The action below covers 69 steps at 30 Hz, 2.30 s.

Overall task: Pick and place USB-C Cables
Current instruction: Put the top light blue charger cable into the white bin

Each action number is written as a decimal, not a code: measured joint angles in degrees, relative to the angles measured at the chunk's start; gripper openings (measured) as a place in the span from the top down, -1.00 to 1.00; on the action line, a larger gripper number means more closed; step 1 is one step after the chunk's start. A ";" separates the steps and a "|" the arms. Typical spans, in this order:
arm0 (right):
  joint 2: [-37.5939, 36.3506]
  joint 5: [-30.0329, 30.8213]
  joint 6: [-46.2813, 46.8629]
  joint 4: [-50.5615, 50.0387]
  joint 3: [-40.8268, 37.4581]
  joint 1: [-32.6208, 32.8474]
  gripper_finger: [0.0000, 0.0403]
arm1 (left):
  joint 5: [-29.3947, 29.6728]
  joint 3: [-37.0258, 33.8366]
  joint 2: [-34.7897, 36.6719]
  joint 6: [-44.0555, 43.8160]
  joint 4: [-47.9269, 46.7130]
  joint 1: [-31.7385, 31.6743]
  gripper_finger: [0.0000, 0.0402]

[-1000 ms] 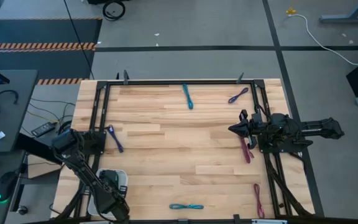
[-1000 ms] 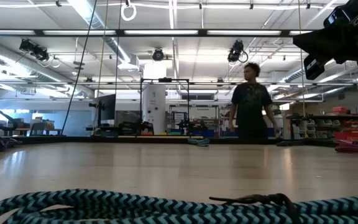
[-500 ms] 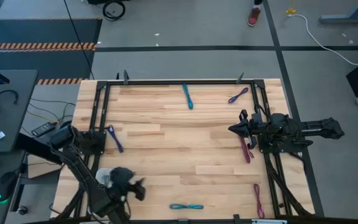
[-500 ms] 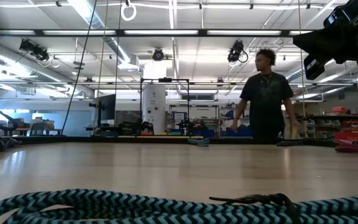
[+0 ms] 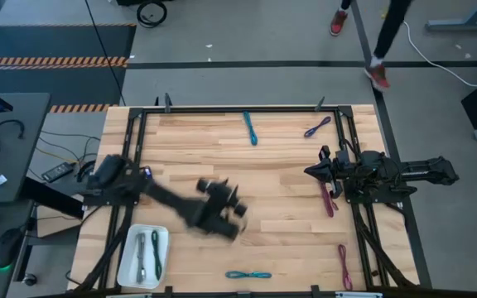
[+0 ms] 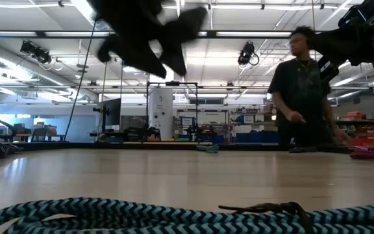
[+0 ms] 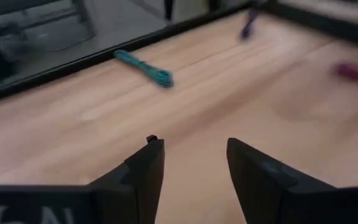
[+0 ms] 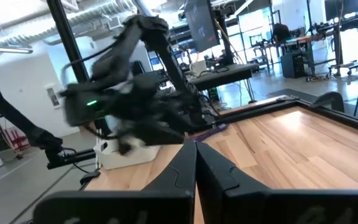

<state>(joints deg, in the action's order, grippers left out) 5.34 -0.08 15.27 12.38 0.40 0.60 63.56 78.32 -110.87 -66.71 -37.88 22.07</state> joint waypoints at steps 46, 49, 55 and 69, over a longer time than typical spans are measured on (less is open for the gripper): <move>0.66 -3.99 -1.53 8.58 0.00 -0.04 0.95 | -37.84 40.21 -31.80 13.70 -3.05 -37.24 -0.11; 0.66 -5.28 -1.47 8.50 0.00 -0.04 0.95 | -34.93 40.17 -32.72 12.93 -3.31 -36.87 0.00; 0.66 -9.18 1.86 8.58 0.00 0.02 0.95 | -32.67 40.17 -33.35 13.11 -3.66 -36.47 0.20; 0.66 -21.58 9.76 8.53 0.00 0.02 0.95 | -30.81 41.53 -32.25 17.89 -10.71 -31.35 0.80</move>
<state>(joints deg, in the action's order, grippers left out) 6.00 -21.65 25.03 20.91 0.40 0.62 32.75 119.85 -143.12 -48.82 -48.59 -9.27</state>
